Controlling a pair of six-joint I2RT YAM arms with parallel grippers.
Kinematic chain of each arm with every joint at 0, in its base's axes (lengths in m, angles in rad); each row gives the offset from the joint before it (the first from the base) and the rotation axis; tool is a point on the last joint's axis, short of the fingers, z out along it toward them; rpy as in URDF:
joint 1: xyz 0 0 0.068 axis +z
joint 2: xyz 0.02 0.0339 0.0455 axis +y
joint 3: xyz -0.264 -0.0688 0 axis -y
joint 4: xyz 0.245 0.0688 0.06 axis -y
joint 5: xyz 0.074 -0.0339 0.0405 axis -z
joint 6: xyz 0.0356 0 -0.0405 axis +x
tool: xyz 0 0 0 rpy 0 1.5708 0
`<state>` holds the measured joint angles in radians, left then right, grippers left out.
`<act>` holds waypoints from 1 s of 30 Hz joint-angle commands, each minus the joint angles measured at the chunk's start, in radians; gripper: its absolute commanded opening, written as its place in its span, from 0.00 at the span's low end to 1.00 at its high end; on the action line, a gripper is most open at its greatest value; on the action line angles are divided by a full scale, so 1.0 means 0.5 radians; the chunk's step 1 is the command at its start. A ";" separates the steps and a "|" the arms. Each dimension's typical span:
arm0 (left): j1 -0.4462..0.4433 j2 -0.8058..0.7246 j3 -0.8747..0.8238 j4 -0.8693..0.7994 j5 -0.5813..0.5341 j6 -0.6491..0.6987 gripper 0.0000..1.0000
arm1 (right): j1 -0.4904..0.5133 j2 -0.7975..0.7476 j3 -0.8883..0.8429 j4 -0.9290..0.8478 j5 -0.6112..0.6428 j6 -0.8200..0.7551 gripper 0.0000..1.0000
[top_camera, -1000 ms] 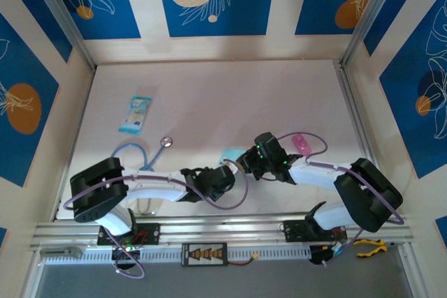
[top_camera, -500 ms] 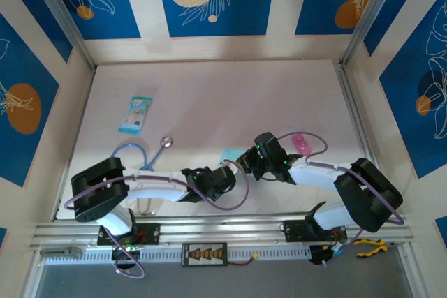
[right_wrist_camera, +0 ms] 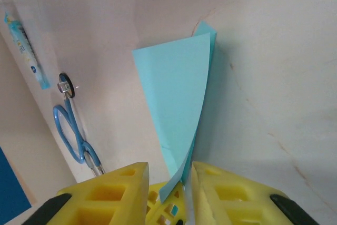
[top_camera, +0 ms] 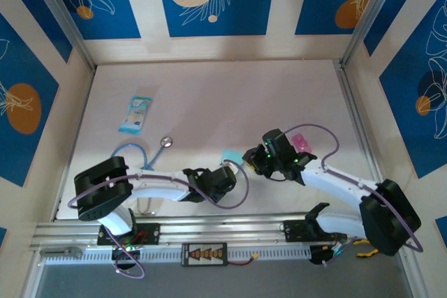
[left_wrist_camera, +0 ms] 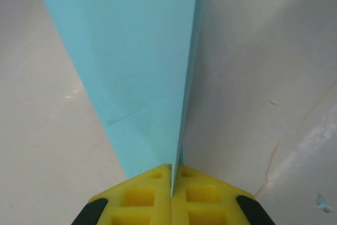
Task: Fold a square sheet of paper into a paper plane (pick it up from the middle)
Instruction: Perform the fifth fold on the wing at the bottom-center of the table.
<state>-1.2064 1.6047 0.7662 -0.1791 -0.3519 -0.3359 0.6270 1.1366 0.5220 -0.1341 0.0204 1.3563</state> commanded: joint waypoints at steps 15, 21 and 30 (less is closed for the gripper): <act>0.143 0.229 0.087 0.187 0.553 -0.294 0.14 | -0.039 -0.558 -0.369 -0.125 0.114 -0.220 0.43; 0.143 0.197 0.109 0.171 0.556 -0.289 0.21 | -0.046 -0.515 -0.376 -0.113 0.055 -0.261 0.44; 0.143 0.156 0.121 0.165 0.539 -0.277 0.20 | -0.054 -0.470 -0.382 -0.079 0.012 -0.268 0.44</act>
<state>-1.1389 1.6852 0.8188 -0.0490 -0.1078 -0.4702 0.6060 0.8906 0.3443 -0.1860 0.0483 1.2377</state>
